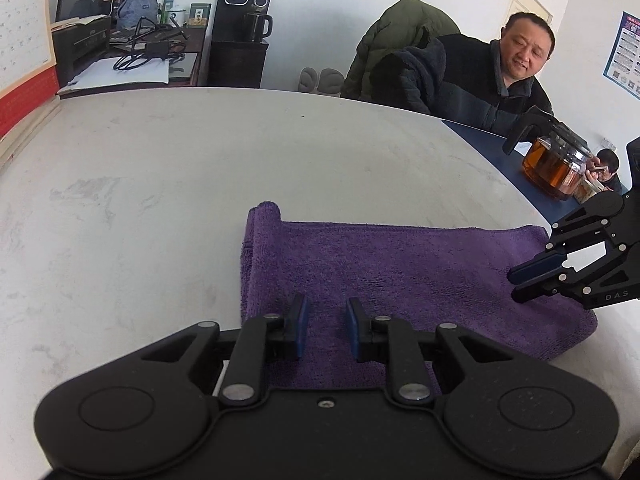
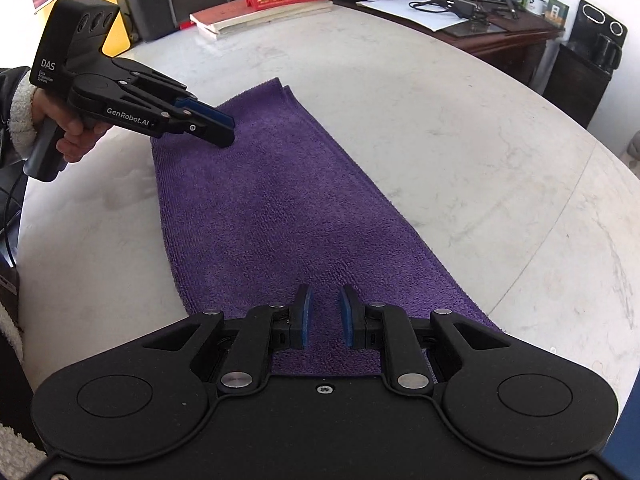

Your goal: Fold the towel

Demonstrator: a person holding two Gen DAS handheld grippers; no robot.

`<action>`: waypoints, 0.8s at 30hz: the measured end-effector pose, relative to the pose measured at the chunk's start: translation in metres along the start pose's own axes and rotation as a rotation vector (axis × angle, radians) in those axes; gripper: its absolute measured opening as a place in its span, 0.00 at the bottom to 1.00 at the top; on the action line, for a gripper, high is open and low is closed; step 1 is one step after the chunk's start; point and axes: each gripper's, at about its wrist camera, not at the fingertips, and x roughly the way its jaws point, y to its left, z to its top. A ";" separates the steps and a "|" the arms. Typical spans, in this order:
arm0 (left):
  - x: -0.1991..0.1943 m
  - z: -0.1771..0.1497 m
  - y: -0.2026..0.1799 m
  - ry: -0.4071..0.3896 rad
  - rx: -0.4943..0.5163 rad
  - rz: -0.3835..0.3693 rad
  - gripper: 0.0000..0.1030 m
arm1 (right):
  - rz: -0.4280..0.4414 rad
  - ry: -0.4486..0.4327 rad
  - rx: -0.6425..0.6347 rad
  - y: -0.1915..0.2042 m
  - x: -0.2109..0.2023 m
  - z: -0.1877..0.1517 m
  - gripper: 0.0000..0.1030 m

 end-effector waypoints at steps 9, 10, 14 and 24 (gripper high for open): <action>-0.038 -0.033 -0.020 0.036 -0.028 -0.007 0.18 | 0.006 0.016 -0.040 0.011 -0.005 -0.007 0.15; -0.042 -0.036 -0.023 0.039 -0.030 -0.008 0.18 | 0.008 0.017 -0.043 0.013 -0.006 -0.009 0.15; -0.057 -0.052 -0.037 0.055 -0.034 -0.005 0.18 | 0.019 0.025 -0.058 0.022 -0.014 -0.020 0.15; -0.088 -0.061 -0.045 0.006 -0.052 0.060 0.18 | 0.021 0.052 -0.081 0.042 -0.027 -0.030 0.16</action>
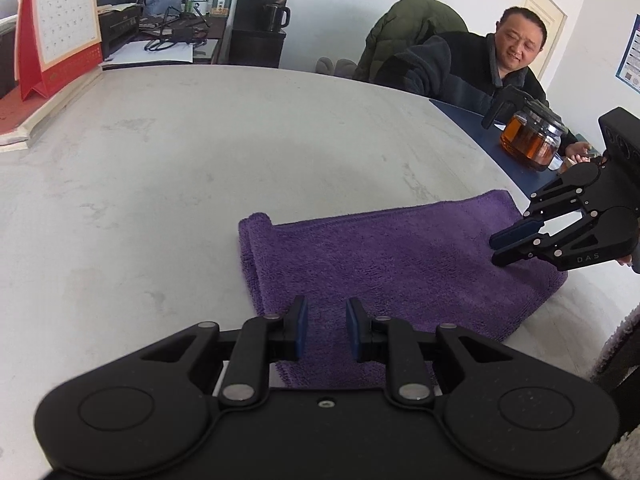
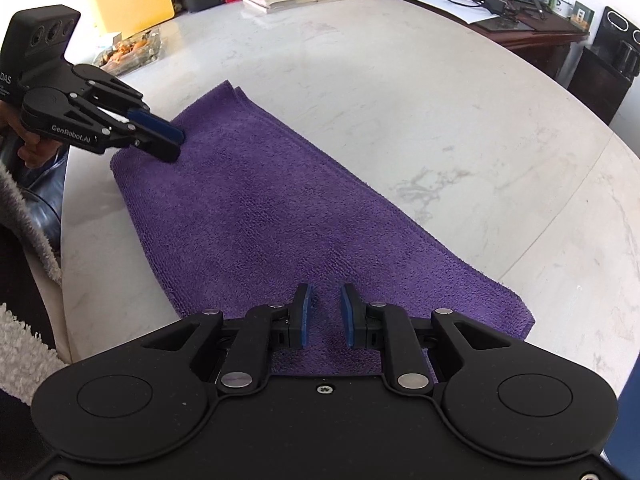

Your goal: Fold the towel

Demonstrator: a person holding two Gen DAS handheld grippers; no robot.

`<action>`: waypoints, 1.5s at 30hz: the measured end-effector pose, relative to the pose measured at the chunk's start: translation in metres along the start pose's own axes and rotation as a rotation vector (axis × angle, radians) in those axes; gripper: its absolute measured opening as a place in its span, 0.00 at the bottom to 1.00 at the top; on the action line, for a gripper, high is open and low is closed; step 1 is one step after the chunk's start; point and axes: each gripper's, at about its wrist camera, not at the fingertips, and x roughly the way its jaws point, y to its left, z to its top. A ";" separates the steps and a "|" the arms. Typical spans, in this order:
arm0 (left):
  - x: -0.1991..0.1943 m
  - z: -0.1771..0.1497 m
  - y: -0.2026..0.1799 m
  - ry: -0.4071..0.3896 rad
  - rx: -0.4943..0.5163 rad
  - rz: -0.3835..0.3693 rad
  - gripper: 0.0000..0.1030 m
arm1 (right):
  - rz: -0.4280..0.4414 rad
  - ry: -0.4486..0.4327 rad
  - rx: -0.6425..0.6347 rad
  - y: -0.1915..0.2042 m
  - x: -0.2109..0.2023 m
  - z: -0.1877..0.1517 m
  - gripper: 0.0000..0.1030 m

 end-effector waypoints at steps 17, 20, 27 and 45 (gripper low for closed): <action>-0.029 -0.031 0.008 0.002 -0.079 0.020 0.22 | 0.235 -0.071 -0.399 0.093 0.033 0.098 0.21; -0.023 -0.035 0.011 0.003 -0.090 -0.004 0.24 | 0.256 -0.054 -0.435 0.098 0.046 0.107 0.21; -0.018 -0.037 0.016 -0.006 -0.097 -0.041 0.25 | 0.211 0.012 -0.425 0.097 0.067 0.116 0.23; -0.013 -0.038 0.018 -0.012 -0.087 -0.068 0.30 | 0.031 -0.054 -0.462 0.104 0.107 0.159 0.23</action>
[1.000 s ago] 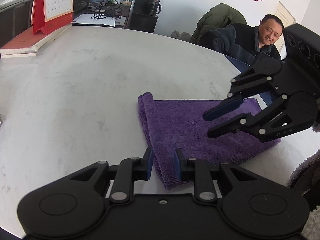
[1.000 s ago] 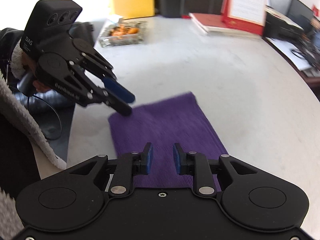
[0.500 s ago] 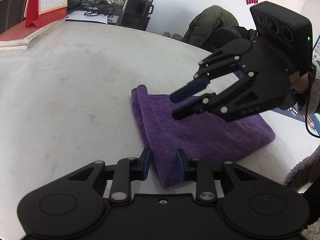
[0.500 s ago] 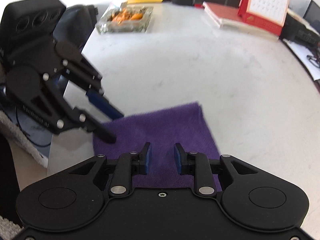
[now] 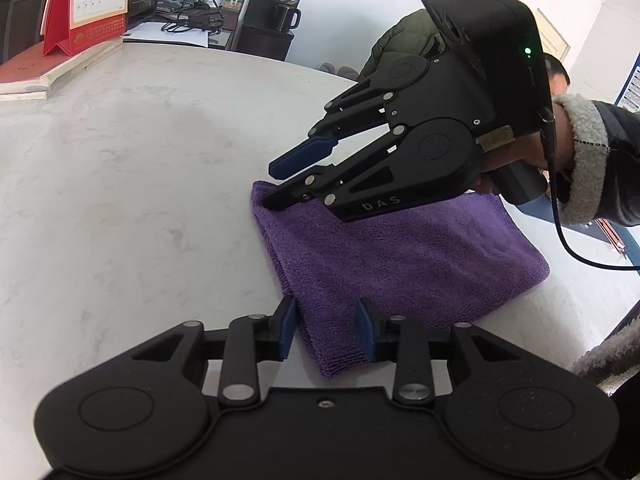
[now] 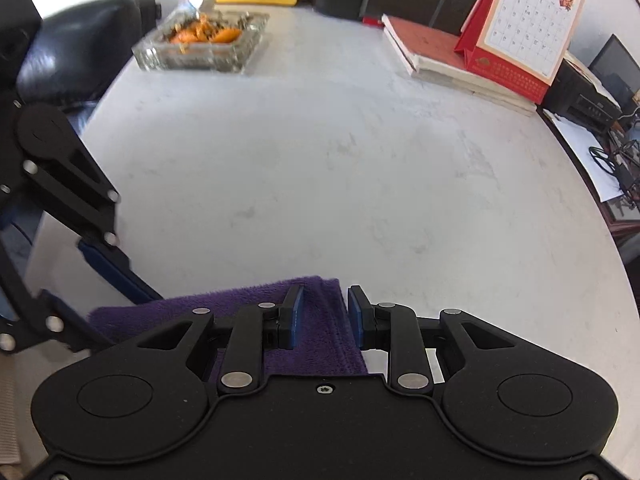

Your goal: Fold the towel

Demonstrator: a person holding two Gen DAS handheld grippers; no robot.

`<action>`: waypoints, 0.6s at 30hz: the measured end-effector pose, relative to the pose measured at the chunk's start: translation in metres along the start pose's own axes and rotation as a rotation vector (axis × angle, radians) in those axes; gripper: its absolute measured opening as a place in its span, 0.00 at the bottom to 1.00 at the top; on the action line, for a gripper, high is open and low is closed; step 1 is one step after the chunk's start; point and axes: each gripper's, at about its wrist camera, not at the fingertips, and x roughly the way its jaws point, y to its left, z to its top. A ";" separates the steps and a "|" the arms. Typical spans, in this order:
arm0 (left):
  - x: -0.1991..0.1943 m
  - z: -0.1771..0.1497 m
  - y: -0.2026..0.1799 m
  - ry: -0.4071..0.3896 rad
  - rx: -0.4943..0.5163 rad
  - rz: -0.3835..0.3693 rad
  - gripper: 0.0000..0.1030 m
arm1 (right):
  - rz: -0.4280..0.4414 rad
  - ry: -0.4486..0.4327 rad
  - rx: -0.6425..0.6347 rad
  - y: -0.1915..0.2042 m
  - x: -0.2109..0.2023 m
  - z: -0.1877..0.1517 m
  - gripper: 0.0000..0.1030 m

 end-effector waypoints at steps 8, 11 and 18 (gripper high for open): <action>0.000 0.003 -0.001 0.011 0.021 0.005 0.31 | -0.084 -0.010 0.136 -0.009 0.000 -0.005 0.31; 0.000 0.004 -0.002 0.012 0.028 0.007 0.31 | -0.106 -0.014 0.182 -0.012 0.000 -0.008 0.32; -0.006 0.008 -0.004 0.003 0.052 0.020 0.31 | -0.174 -0.069 0.333 -0.031 -0.033 -0.024 0.32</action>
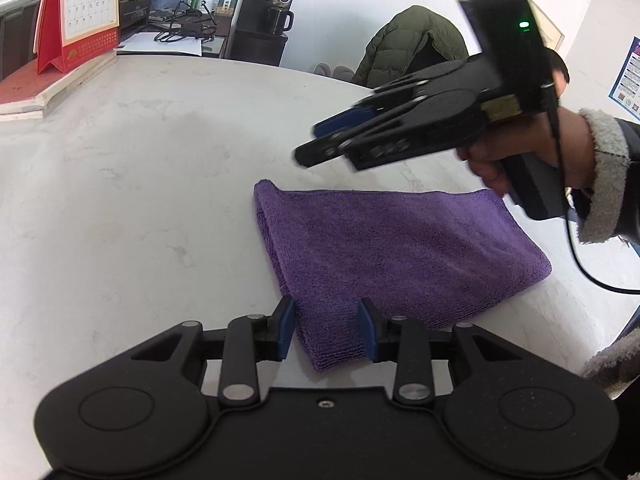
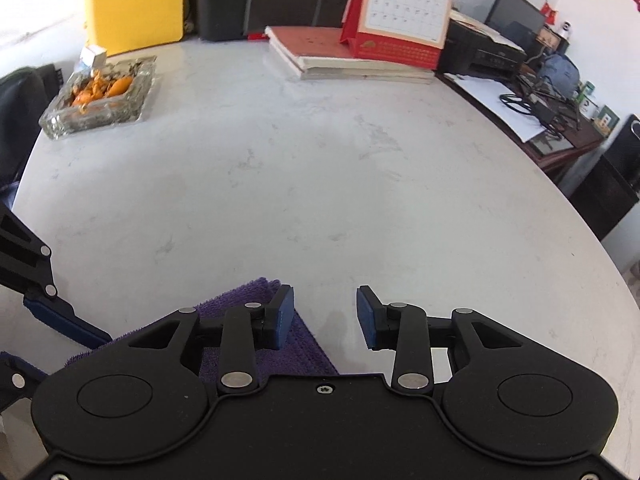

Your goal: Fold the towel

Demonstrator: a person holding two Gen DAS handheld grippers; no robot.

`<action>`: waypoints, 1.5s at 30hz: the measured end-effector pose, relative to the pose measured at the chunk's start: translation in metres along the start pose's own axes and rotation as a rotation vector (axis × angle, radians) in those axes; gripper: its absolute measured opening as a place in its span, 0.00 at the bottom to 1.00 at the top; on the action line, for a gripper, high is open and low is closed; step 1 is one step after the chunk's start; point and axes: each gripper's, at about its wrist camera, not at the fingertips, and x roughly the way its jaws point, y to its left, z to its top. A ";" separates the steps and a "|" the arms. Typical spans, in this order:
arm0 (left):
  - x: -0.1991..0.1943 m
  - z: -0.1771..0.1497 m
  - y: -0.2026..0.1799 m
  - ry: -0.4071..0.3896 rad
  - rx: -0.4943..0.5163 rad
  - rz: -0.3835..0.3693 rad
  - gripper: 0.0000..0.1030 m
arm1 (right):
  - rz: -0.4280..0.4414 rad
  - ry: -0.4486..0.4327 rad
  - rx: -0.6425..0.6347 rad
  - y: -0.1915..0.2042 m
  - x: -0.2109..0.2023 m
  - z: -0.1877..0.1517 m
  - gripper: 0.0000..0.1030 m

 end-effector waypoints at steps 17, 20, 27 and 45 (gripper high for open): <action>0.025 0.010 -0.012 0.065 0.079 -0.053 0.31 | 0.077 0.107 0.172 0.005 -0.095 -0.103 0.34; 0.024 0.015 -0.010 0.072 0.060 -0.051 0.31 | 0.054 0.136 0.170 0.013 -0.093 -0.118 0.34; 0.016 0.042 -0.020 0.017 0.095 -0.079 0.31 | 0.046 0.056 0.196 0.017 -0.100 -0.115 0.34; 0.048 0.035 -0.005 0.089 0.167 -0.091 0.31 | 0.022 0.078 0.458 -0.051 -0.120 -0.184 0.34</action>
